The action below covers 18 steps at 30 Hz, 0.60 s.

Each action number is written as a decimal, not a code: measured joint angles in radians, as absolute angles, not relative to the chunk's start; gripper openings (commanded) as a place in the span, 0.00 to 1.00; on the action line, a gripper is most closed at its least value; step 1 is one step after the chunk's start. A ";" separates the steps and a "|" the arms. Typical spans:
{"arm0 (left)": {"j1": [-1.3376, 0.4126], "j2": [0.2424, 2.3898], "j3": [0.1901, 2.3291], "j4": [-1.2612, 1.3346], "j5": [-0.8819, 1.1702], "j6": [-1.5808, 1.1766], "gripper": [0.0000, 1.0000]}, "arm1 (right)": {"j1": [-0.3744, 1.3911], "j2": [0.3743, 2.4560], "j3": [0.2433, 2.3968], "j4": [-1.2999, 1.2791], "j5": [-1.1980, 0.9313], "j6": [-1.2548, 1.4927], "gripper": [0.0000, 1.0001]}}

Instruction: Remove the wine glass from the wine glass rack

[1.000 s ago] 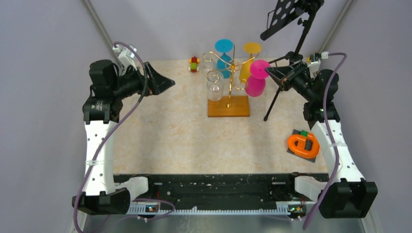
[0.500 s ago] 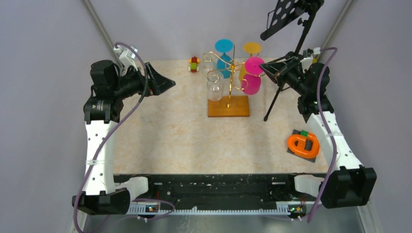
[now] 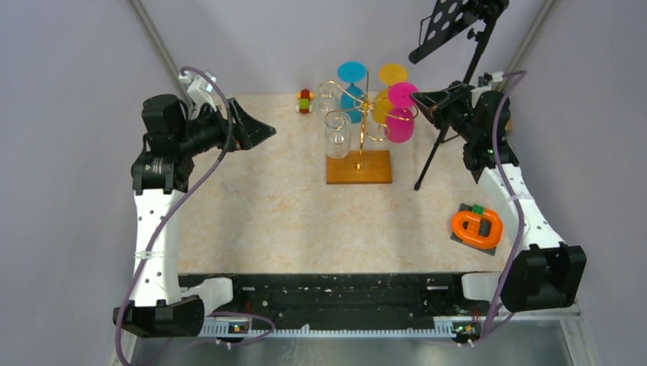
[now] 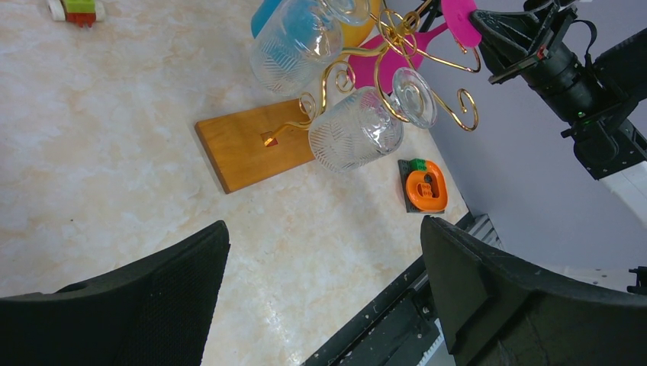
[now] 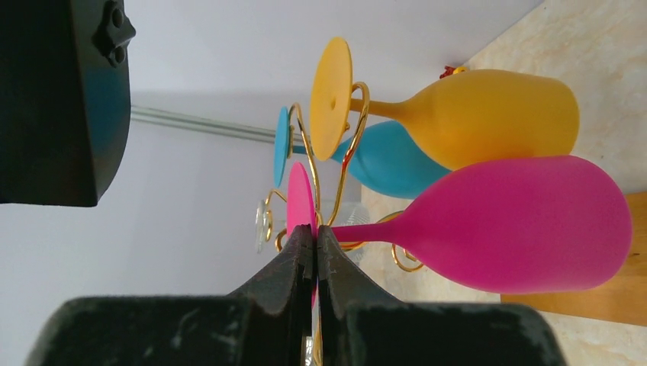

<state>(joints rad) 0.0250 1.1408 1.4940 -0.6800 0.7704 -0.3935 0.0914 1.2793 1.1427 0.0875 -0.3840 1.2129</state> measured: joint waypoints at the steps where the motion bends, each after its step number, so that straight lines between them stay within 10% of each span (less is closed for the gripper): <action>1: 0.025 1.140 1.494 -0.680 0.770 -0.393 0.99 | 0.091 1.283 1.147 0.084 -0.377 1.213 0.00; 18: 0.019 1.130 1.478 -0.669 0.794 -0.399 0.99 | 0.091 1.038 1.045 0.038 -0.149 1.287 0.00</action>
<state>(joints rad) 0.0189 1.1301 1.4784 -0.6689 0.7937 -0.3988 0.0910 1.0382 1.0454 0.0383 -0.1486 1.2869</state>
